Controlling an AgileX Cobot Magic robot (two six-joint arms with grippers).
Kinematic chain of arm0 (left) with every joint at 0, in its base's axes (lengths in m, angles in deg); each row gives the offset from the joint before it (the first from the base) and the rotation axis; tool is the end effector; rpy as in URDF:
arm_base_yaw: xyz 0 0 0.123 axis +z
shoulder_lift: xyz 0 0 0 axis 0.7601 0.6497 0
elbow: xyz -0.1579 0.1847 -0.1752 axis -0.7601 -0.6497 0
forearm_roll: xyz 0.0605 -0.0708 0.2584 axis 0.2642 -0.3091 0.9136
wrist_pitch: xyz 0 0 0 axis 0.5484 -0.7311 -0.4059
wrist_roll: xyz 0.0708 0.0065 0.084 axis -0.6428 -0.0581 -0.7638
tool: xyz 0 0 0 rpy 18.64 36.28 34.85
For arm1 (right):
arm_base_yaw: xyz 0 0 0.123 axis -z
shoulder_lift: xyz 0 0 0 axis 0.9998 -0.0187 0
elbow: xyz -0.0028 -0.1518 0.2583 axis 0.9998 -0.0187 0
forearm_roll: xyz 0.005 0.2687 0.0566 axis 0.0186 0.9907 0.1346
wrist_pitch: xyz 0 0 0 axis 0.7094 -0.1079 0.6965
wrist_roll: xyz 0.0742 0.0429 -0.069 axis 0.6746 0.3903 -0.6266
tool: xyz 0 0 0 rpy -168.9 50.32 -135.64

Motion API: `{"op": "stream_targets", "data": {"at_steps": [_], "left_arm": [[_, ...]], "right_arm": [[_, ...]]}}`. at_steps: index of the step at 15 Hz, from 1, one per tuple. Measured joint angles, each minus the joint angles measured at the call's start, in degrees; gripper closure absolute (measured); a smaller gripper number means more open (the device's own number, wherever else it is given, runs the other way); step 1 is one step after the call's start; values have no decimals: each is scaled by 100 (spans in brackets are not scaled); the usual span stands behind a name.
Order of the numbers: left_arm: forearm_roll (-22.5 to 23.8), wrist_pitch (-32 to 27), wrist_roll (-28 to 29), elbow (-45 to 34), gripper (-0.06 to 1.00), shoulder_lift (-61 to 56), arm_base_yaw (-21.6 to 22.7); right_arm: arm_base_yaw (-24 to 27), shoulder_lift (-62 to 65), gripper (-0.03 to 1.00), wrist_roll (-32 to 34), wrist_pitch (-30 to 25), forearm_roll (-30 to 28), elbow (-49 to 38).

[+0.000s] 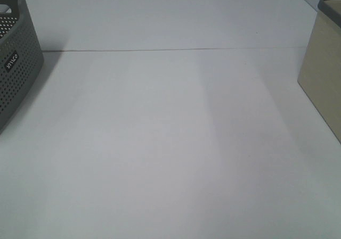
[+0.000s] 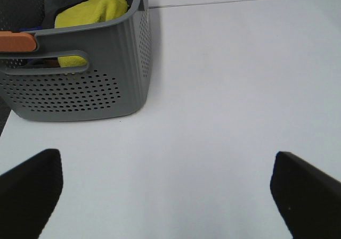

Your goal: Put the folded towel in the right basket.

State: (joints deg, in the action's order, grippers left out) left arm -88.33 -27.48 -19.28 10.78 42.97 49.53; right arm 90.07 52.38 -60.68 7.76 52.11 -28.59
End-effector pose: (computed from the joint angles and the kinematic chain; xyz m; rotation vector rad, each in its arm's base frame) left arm 0.0185 -0.0027 0.2821 0.0675 2.0141 0.0086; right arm 0.0185 0.0125 0.2624 -0.1054 2.1264 0.0806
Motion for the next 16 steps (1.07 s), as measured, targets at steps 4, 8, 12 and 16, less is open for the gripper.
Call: {"op": "stream_targets", "data": {"at_steps": [4,8,12,16], "left_arm": [[0,0,0,0,-5,0,0],[0,0,0,0,-5,0,0],[0,0,0,0,-5,0,0],[0,0,0,0,-5,0,0]], "right_arm": [[0,0,1,11,52,0,-11],[0,0,1,17,52,0,-11],[0,0,1,17,52,0,-11],[0,0,1,17,52,0,-11]]}}
